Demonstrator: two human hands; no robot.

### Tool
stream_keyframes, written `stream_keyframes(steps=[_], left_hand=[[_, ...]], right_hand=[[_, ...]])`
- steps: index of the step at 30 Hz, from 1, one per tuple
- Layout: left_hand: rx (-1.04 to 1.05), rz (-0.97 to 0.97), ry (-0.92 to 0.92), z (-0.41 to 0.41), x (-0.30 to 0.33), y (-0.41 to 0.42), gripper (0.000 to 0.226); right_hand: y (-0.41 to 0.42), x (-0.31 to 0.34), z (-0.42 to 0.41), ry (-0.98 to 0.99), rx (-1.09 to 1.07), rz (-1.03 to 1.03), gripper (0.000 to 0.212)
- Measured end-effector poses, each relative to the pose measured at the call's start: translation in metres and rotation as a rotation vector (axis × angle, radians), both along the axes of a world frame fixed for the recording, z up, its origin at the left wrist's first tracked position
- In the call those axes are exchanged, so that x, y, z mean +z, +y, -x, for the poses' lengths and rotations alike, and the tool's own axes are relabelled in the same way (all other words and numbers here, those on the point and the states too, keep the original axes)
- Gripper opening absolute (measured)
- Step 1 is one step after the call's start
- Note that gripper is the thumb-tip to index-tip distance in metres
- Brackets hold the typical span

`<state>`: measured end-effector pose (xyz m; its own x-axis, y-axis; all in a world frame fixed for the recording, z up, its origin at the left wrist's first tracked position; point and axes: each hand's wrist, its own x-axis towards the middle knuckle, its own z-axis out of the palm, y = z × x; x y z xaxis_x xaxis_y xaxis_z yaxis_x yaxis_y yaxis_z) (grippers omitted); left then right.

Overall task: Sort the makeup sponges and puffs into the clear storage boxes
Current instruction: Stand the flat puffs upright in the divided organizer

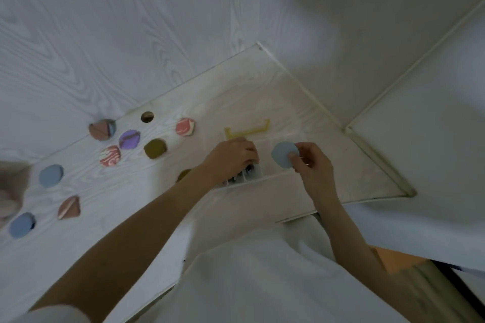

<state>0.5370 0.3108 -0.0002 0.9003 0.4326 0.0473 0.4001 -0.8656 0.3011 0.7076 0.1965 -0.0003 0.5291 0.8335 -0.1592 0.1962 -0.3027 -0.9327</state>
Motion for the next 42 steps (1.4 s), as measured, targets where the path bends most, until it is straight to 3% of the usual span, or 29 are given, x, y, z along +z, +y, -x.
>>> stream_keyframes(steps=[6, 8, 11, 14, 19, 24, 32, 42], left_hand=[[0.15, 0.095, 0.003, 0.017, -0.01, -0.012, 0.031], [0.244, 0.055, -0.031, 0.023, -0.011, -0.013, 0.032], [0.275, -0.095, 0.066, 0.023, -0.017, -0.018, 0.031], [0.263, -0.116, 0.154, 0.017, -0.017, -0.021, 0.046], [0.247, -0.085, 0.105, 0.011, -0.016, -0.023, 0.029], [0.429, 0.048, -0.036, 0.006, -0.014, -0.026, 0.036], [0.379, -0.045, 0.196, 0.005, -0.017, -0.028, 0.036], [0.385, -0.061, 0.106, 0.007, -0.012, -0.027, 0.026]], right_hand=[[0.017, 0.001, 0.007, 0.048, 0.033, 0.002, 0.011], [0.018, 0.001, 0.01, 0.042, 0.054, 0.015, 0.011], [0.016, 0.001, 0.017, -0.007, 0.073, 0.022, 0.012], [0.015, 0.002, 0.02, -0.096, 0.086, 0.023, 0.012], [0.009, 0.002, 0.024, -0.222, 0.121, 0.032, 0.016], [0.004, 0.001, 0.023, -0.24, 0.124, 0.044, 0.017], [0.004, 0.001, 0.025, -0.24, 0.116, 0.03, 0.017], [0.005, 0.002, 0.034, -0.338, 0.123, 0.011, 0.024]])
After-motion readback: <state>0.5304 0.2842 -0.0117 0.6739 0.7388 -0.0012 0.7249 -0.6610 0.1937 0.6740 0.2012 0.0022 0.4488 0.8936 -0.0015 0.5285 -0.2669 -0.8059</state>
